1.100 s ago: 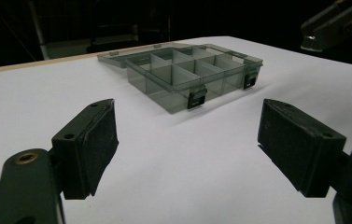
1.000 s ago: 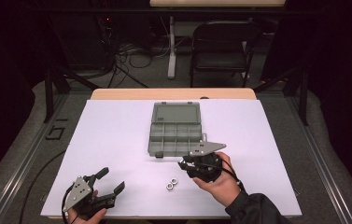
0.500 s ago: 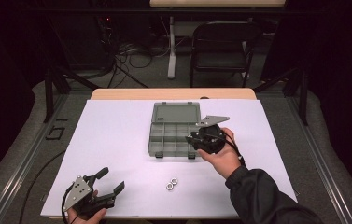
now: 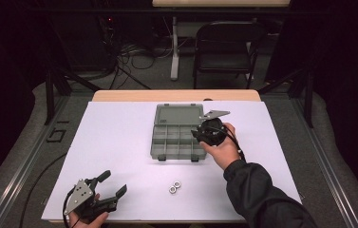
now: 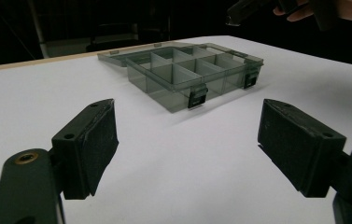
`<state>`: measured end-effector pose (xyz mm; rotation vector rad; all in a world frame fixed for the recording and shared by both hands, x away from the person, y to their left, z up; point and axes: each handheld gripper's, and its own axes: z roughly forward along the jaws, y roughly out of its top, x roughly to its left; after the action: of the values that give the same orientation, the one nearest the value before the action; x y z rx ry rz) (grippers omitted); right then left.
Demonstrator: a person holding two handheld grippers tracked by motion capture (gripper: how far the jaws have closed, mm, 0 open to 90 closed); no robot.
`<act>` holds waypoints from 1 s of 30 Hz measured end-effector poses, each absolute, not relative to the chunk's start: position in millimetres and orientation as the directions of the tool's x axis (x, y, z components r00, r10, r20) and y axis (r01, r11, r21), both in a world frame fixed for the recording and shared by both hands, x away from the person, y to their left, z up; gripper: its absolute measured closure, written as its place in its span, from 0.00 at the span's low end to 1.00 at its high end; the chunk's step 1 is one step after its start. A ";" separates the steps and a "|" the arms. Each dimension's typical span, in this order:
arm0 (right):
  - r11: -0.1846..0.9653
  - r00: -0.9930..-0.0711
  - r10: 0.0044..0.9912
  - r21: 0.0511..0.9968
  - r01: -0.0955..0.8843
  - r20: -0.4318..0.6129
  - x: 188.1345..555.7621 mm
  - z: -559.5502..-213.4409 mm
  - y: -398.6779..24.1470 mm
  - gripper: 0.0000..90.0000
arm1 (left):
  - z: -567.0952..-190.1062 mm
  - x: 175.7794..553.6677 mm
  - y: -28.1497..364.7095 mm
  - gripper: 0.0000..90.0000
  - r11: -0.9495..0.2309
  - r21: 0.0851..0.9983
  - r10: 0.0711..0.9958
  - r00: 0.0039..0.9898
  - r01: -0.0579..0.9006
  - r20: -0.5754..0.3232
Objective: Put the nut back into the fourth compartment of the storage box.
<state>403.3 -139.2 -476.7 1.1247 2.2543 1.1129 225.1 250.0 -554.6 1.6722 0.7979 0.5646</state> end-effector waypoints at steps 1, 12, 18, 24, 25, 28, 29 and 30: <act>0.361 -0.598 0.801 0.787 0.501 0.013 405.9 -478.7 -138.7 0.78 | -554.7 225.1 250.0 0.22 -0.126 0.969 0.755 0.654 0.211 -0.044; 0.344 -0.552 0.834 0.774 0.532 0.009 428.4 -500.2 -137.9 0.78 | -555.0 225.6 250.8 0.22 -0.128 0.969 0.757 0.652 0.211 -0.042; 0.339 -0.539 0.842 0.763 0.551 0.015 434.1 -509.1 -136.6 0.78 | -554.8 225.5 250.9 0.22 -0.130 0.969 0.754 0.655 0.210 -0.041; 0.344 -0.542 0.840 0.750 0.566 0.024 435.7 -514.6 -134.6 0.78 | -554.9 225.7 251.5 0.22 -0.129 0.970 0.755 0.654 0.208 -0.040; 0.342 -0.538 0.842 0.747 0.571 0.026 435.6 -515.1 -134.3 0.78 | -554.9 225.6 251.4 0.22 -0.129 0.969 0.755 0.654 0.209 -0.041; 0.336 -0.536 0.843 0.743 0.578 0.035 435.8 -516.6 -133.7 0.78 | -554.7 225.6 251.5 0.22 -0.130 0.969 0.753 0.657 0.209 -0.040; 0.335 -0.534 0.844 0.744 0.579 0.036 435.9 -516.9 -133.6 0.78 | -554.8 225.6 251.4 0.22 -0.129 0.969 0.755 0.655 0.208 -0.040; 0.334 -0.534 0.845 0.744 0.579 0.037 435.9 -517.1 -133.5 0.78 | -554.8 225.6 251.3 0.22 -0.129 0.969 0.755 0.655 0.209 -0.041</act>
<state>435.9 -133.5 -517.1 1.2621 2.2475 1.0299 225.6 251.3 -554.8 1.6724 0.7959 0.5665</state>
